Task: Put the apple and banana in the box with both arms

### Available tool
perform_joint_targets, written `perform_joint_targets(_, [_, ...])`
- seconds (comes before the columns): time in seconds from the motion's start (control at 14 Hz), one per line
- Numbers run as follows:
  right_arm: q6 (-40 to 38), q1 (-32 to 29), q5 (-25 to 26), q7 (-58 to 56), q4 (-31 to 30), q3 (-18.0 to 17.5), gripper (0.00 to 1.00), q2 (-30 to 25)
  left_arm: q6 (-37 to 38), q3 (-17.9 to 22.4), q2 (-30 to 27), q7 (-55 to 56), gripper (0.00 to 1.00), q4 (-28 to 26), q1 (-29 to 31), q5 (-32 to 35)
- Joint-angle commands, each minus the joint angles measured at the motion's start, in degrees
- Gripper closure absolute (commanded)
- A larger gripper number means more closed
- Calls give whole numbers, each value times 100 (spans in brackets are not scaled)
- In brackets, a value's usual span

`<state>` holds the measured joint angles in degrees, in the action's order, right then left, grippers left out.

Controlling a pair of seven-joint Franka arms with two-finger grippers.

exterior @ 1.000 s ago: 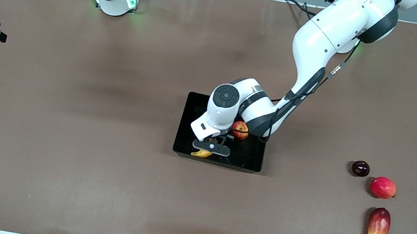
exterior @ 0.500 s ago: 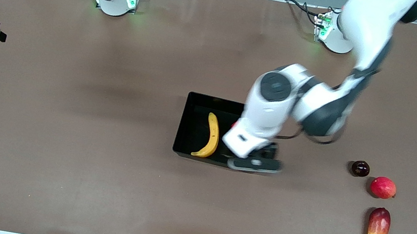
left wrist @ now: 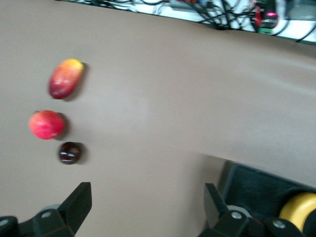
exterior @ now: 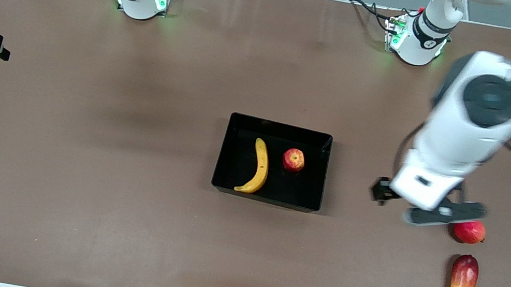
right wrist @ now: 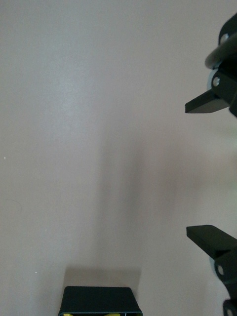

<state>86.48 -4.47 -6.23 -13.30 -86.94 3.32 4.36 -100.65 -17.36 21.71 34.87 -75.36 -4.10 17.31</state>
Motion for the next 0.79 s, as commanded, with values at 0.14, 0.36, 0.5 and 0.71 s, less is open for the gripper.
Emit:
perform_joint_targets(0.14, [36, 78, -9, 12, -16, -7, 0, -5, 431, -31, -808, -814, 0, -427, 576, -569])
perform_joint_targets(0.36, [-78, 165, -9, 12, -69, -15, 0, -23, 634, 30, -1255, -1560, 0, -584, 797, -712])
perform_joint_targets(0.5, [-315, 297, -9, 20, -52, -15, 0, -75, 652, 275, -1545, -1852, 0, -882, 666, -747])
perform_joint_targets(0.71, [-570, 368, -1, 12, 53, 20, 0, -181, 574, 776, -2212, -2002, 0, -1610, 236, -958])
